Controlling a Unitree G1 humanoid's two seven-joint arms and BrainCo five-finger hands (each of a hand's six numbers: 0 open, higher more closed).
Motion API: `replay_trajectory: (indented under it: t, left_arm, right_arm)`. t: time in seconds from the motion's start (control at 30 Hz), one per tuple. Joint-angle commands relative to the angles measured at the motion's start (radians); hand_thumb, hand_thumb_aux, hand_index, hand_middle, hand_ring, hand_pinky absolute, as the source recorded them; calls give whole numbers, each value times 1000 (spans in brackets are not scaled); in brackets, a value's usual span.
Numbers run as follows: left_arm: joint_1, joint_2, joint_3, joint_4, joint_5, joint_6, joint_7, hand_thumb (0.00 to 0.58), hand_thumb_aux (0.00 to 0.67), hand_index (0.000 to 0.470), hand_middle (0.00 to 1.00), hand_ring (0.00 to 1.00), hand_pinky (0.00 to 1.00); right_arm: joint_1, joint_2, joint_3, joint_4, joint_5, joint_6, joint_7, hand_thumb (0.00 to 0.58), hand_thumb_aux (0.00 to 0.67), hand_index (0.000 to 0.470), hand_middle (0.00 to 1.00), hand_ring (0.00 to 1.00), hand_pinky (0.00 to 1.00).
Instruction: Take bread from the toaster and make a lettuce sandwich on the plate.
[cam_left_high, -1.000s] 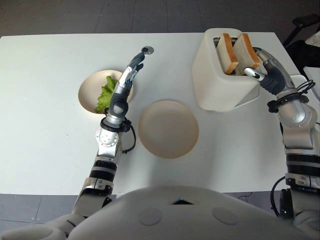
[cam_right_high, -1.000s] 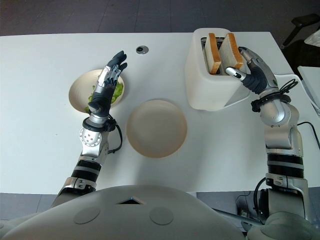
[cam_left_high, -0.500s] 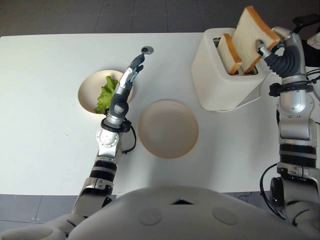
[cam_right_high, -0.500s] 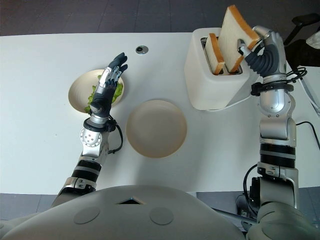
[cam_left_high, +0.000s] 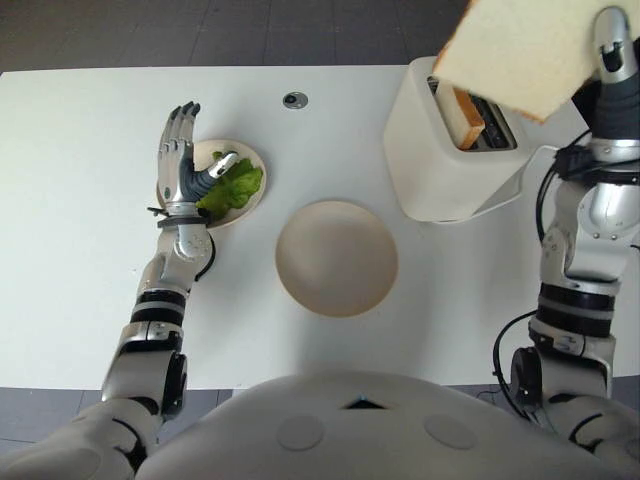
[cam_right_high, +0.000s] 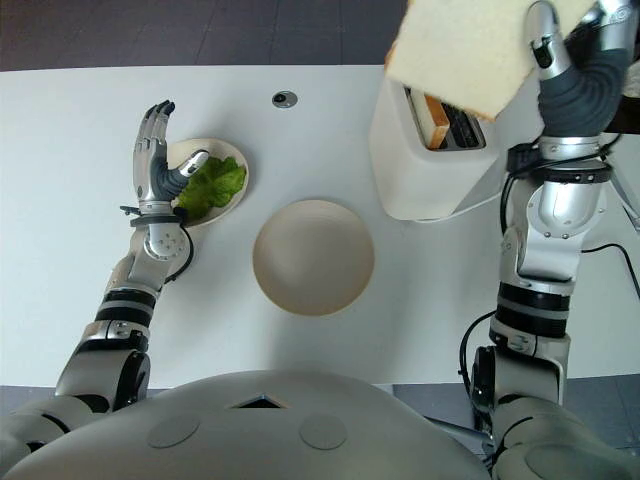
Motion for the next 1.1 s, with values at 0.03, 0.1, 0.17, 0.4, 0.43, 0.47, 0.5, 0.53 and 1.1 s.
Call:
replay_trajectory:
  t: [0.03, 0.1, 0.17, 0.4, 0.43, 0.47, 0.5, 0.53, 1.1]
  left_arm:
    - [-9, 14, -70, 78, -5, 61, -43, 0, 0, 0, 0, 0, 0]
    - [-15, 21, -85, 120, -47, 61, -86, 0, 0, 0, 0, 0, 0]
    - [-22, 29, -106, 161, -68, 64, -119, 0, 0, 0, 0, 0, 0]
    - [32, 57, -167, 68, -122, 56, -193, 0, 0, 0, 0, 0, 0]
    - [45, 57, -164, 10, -147, 43, -212, 0, 0, 0, 0, 0, 0]
    - [59, 58, -161, -49, -169, 30, -228, 0, 0, 0, 0, 0, 0]
    - [74, 58, -153, -119, -196, 23, -248, 0, 0, 0, 0, 0, 0]
    - [87, 60, -143, -184, -224, 17, -271, 0, 0, 0, 0, 0, 0]
    - [172, 315, -222, -285, -90, 125, -602, 0, 0, 0, 0, 0, 0]
  right_arm:
    - [97, -13, 113, -34, 69, 97, 168, 580, 670, 470, 1000, 1000, 1000]
    - [142, -21, 175, -33, 57, 117, 251, 580, 670, 470, 1000, 1000, 1000]
    - [169, -15, 219, -18, 38, 128, 299, 580, 670, 470, 1000, 1000, 1000]
    - [221, -1, 366, 84, -143, 82, 381, 580, 670, 470, 1000, 1000, 1000]
    - [215, 5, 382, 118, -184, 71, 372, 580, 670, 470, 1000, 1000, 1000]
    - [207, 13, 394, 151, -219, 64, 361, 580, 670, 470, 1000, 1000, 1000]
    - [198, 22, 406, 187, -252, 57, 349, 580, 670, 470, 1000, 1000, 1000]
    - [189, 31, 419, 224, -285, 50, 336, 580, 670, 470, 1000, 1000, 1000]
    - [127, 73, 446, 399, -502, -90, 175, 0, 0, 0, 0, 0, 0]
